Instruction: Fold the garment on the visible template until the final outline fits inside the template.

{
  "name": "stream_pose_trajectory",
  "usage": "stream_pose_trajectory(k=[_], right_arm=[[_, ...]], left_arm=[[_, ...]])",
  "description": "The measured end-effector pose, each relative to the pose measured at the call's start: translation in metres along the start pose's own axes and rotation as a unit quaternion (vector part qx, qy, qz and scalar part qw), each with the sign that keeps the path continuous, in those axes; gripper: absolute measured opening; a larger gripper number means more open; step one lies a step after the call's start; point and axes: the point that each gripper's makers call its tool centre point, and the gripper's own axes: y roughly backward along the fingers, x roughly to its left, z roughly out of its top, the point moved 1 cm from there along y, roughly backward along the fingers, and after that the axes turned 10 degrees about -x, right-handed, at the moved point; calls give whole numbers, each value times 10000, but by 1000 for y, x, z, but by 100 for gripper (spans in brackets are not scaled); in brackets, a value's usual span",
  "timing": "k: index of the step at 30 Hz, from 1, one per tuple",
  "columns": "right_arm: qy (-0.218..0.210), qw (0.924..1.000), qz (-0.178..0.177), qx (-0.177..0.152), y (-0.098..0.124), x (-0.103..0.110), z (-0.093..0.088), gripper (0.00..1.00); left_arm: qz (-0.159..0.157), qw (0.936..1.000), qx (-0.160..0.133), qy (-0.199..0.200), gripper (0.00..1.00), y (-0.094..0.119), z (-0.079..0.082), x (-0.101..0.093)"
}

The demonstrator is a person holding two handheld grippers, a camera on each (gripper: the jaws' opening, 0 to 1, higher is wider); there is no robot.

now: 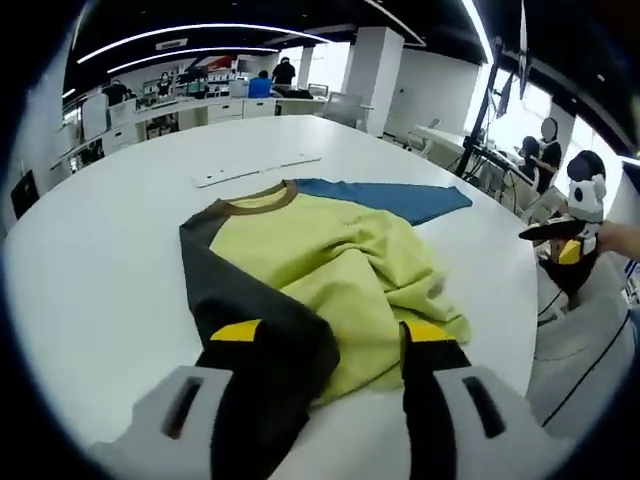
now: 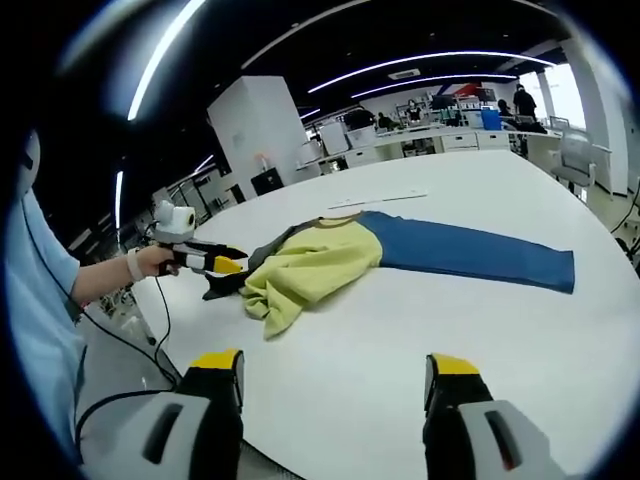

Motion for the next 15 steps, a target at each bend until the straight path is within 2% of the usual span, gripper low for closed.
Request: stream_pose_trajectory(k=[5,8,12,15], right_arm=[[1,10000,20,20,-1,1,-1,73],[8,10000,36,27,-1,2,-2,73],[-4,10000,62,33,-2,3,-2,73],[1,10000,83,45,-3,4,-3,73]], left_arm=[[123,9999,37,-65,56,21,-6,10],[255,9996,65,-45,54,37,-12,21],[648,9977,-27,199,49,58,-16,46],[1105,9932,-173,314,43,75,-13,75]])
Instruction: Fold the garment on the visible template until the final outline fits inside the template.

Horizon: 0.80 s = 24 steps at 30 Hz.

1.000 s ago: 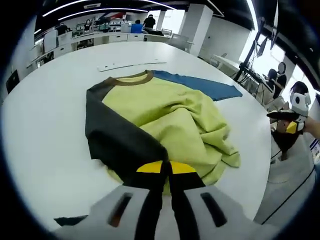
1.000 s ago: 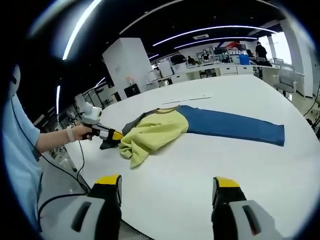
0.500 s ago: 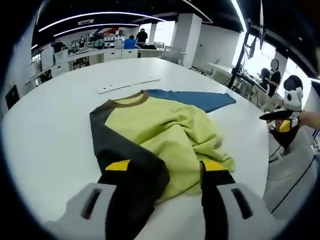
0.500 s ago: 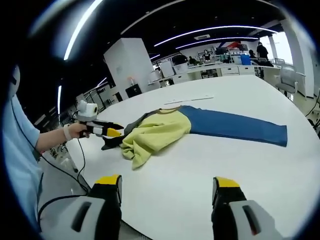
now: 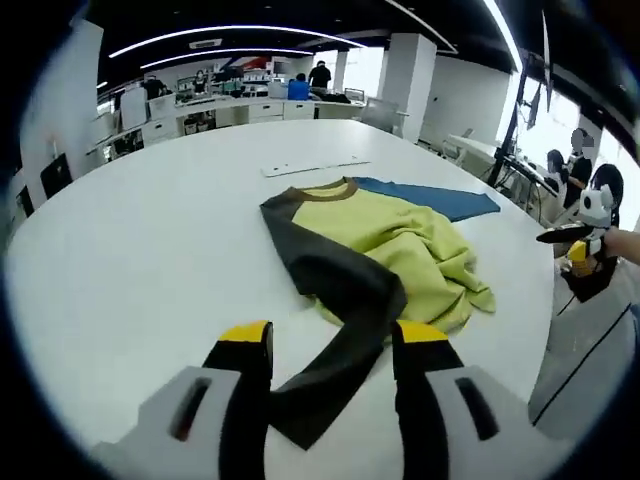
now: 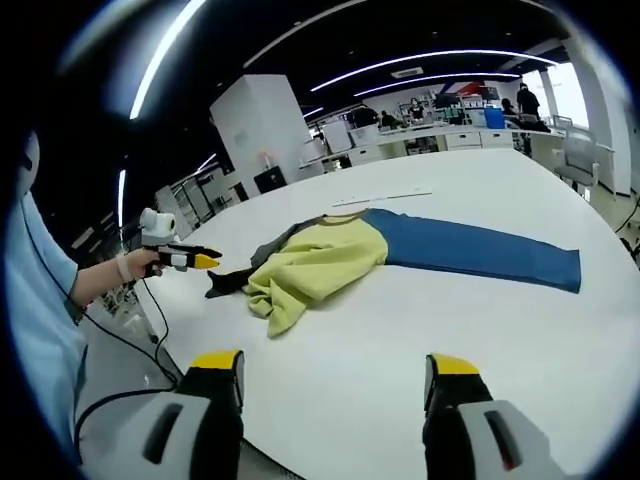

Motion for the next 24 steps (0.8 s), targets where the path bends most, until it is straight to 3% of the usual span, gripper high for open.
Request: stream_pose_trajectory(k=[4,7,13,17,24], right_arm=[[-22,10000,15,-1,0,1,-1,73],[-34,10000,25,23,0,1,-2,73],[-71,10000,-24,31,2,-1,-4,73],[-72,10000,-17,25,2,0,-4,73],[-77,10000,-3,24,0,1,-3,73]], left_arm=[[427,9990,56,90,42,8,-6,32],[541,9983,148,174,40,11,-15,43],[558,9980,156,257,40,23,-25,43],[410,9988,208,160,39,30,-31,36],[282,9989,367,60,32,24,-42,35]])
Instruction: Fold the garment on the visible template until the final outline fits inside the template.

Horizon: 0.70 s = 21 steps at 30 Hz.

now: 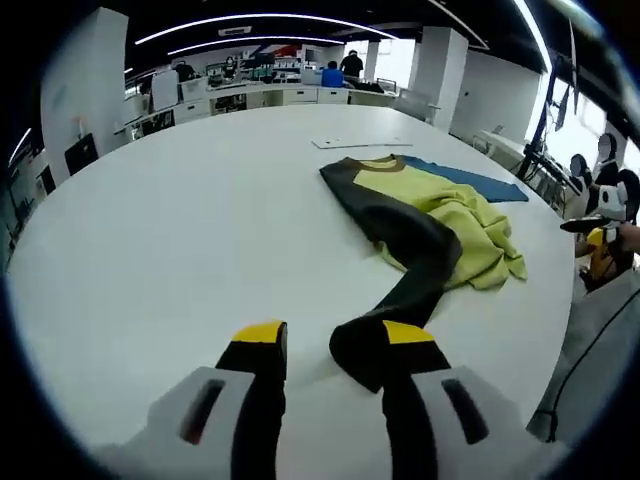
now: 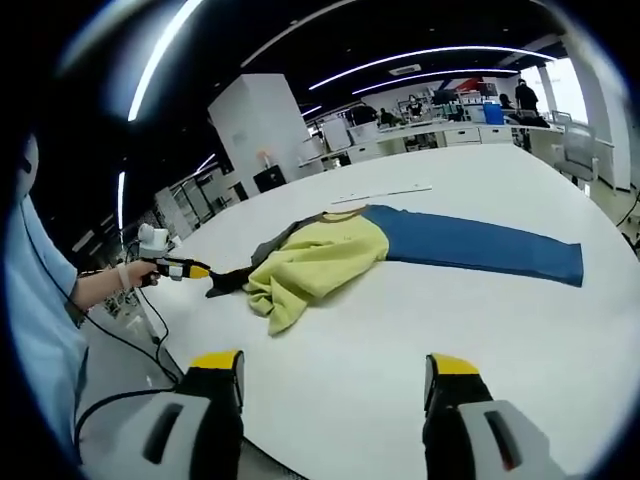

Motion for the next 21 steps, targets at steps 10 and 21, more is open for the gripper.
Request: stream_pose_trajectory(k=[10,21], right_arm=[[-5,10000,-34,-25,2,-1,1,73],[14,10000,-4,-32,0,0,3,73]], left_arm=[[-189,9998,84,30,8,-4,-4,-7],[-229,9997,-42,-109,0,5,8,-4]])
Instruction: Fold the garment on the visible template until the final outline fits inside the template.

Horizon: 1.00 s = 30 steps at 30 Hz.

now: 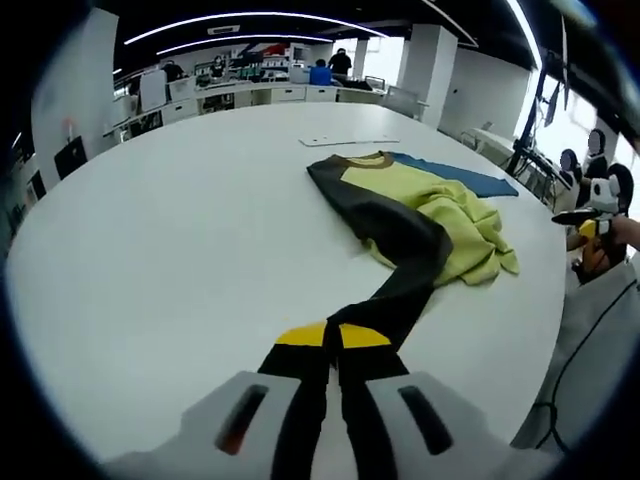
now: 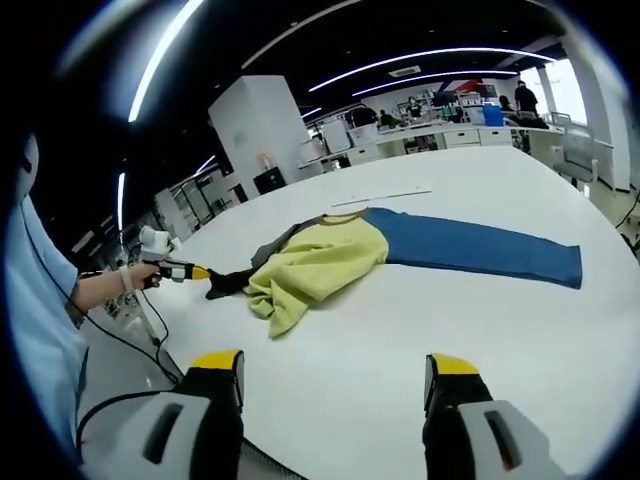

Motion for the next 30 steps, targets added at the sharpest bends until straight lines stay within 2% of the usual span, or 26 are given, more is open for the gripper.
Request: stream_pose_trajectory(k=[3,7,9,12,16,20,22,24,27,30], right_arm=[[12,10000,21,-2,-1,1,1,73],[24,10000,47,-7,-3,2,1,73],[26,10000,54,-2,-3,3,0,73],[17,10000,73,8,-4,4,-1,73],[6,10000,81,18,-5,4,-3,73],[10,10000,89,38,-5,5,-5,73],[3,10000,90,37,-5,5,-5,73],[10,9999,96,39,-5,5,-5,73],[11,9999,95,40,-4,5,-5,73],[1,10000,90,39,-3,5,-5,73]], left_arm=[[24,9998,-206,36,0,5,17,4],[-65,9982,-503,-324,0,15,41,1],[-92,9980,-559,-277,0,20,46,-3],[-396,9963,-569,-517,0,25,46,-19],[-629,9956,-486,-490,0,33,34,-43],[-952,9943,-337,-353,0,35,12,-74],[-1103,9934,-242,-191,0,33,0,-90],[-1191,9926,-132,-208,0,30,-11,-101],[-1362,9907,-46,-43,0,25,-21,-117],[-1440,9893,179,-134,0,21,-31,-127]])
